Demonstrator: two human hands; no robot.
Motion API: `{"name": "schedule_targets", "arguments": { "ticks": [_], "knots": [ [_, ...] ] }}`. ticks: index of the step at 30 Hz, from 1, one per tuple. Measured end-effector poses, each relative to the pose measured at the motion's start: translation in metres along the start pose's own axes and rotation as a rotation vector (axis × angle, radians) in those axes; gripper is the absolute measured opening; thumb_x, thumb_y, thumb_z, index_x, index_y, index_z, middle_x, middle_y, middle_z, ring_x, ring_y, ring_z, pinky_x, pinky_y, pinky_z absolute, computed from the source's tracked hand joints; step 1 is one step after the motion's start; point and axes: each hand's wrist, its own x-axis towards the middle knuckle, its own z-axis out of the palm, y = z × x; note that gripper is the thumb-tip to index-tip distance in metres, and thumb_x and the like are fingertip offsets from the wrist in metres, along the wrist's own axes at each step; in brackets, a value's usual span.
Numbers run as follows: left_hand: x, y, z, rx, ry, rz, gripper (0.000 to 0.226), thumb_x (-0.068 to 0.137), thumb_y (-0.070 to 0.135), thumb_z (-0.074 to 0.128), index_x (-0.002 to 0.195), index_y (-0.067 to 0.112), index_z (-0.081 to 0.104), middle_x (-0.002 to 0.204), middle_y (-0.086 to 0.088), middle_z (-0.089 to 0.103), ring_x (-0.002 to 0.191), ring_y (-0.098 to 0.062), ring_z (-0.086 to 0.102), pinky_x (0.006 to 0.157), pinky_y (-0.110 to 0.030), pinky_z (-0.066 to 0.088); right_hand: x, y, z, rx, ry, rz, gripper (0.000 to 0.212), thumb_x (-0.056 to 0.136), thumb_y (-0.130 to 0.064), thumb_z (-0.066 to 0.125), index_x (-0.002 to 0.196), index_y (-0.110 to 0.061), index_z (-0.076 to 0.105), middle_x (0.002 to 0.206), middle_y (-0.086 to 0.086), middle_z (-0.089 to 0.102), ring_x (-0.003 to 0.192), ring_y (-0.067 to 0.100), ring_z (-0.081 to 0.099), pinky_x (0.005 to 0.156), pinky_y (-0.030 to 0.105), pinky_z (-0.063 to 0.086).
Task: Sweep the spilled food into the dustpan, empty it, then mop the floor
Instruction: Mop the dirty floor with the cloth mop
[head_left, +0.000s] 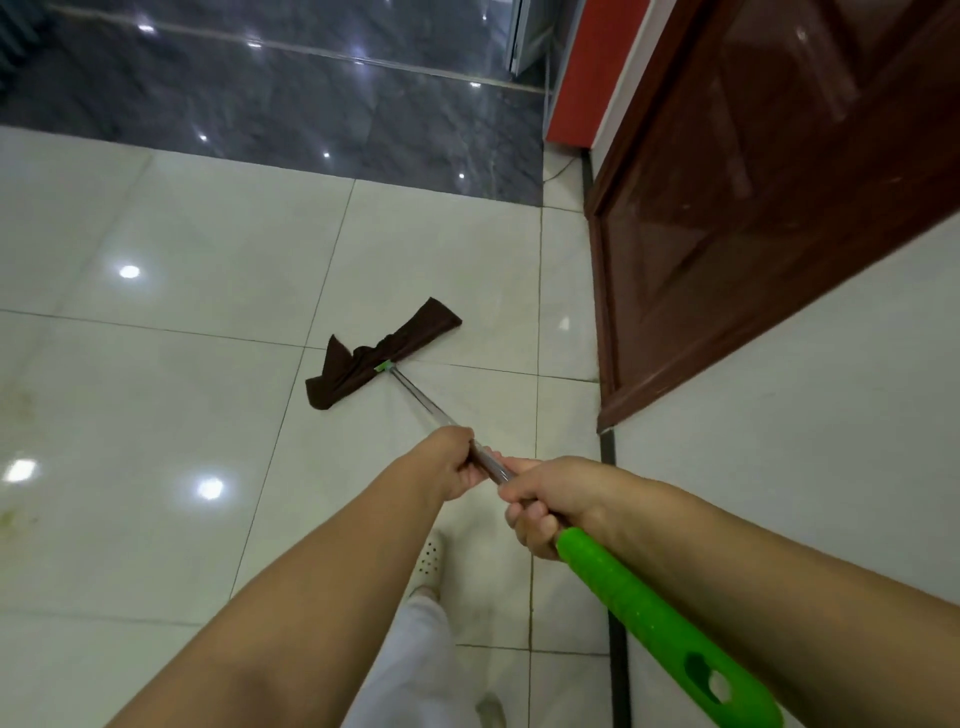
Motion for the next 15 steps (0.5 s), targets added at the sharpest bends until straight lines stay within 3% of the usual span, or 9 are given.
{"name": "schedule_targets", "arguments": {
  "ticks": [3,8,12,15],
  "knots": [
    [-0.019,-0.037,-0.017,-0.035,0.011,-0.005,0.030,0.102,0.017,0.032,0.082,-0.002,0.042,0.072,-0.013,0.048,0.058,-0.019,0.051,0.034,-0.022,0.050,-0.015,0.037,0.000,-0.058,-0.013,0.014,0.054,0.096,0.002,0.037,0.129,-0.039,0.050,0.044,0.002,0.043,0.027,0.003,0.031,0.029,0.007,0.025],
    [-0.043,-0.096,-0.033,-0.055,-0.006,-0.010,0.021,0.102,0.014,0.032,0.094,-0.002,0.042,0.074,-0.013,0.048,0.059,-0.021,0.052,0.039,-0.027,0.053,-0.044,0.090,-0.007,-0.137,-0.060,0.048,0.043,0.097,0.002,0.034,0.095,-0.034,0.057,0.047,0.002,0.040,0.026,0.002,0.029,0.030,0.006,0.023],
    [-0.061,-0.133,-0.029,-0.062,-0.039,-0.007,0.021,0.102,0.015,0.029,0.105,-0.004,0.039,0.078,-0.015,0.049,0.063,-0.022,0.052,0.069,-0.028,0.053,-0.065,0.121,-0.019,-0.140,-0.061,0.050,0.040,0.098,0.001,0.034,0.106,-0.030,0.057,0.053,0.003,0.037,0.025,0.002,0.029,0.027,0.006,0.023],
    [-0.075,-0.156,-0.019,-0.063,-0.093,-0.037,0.024,0.103,0.016,0.028,0.106,-0.005,0.039,0.080,-0.014,0.047,0.064,-0.021,0.050,0.055,-0.029,0.054,-0.080,0.141,-0.034,-0.102,-0.032,0.058,0.045,0.100,-0.001,0.034,0.124,-0.034,0.053,0.056,0.003,0.037,0.024,0.002,0.030,0.025,0.007,0.025]
  ]
}}
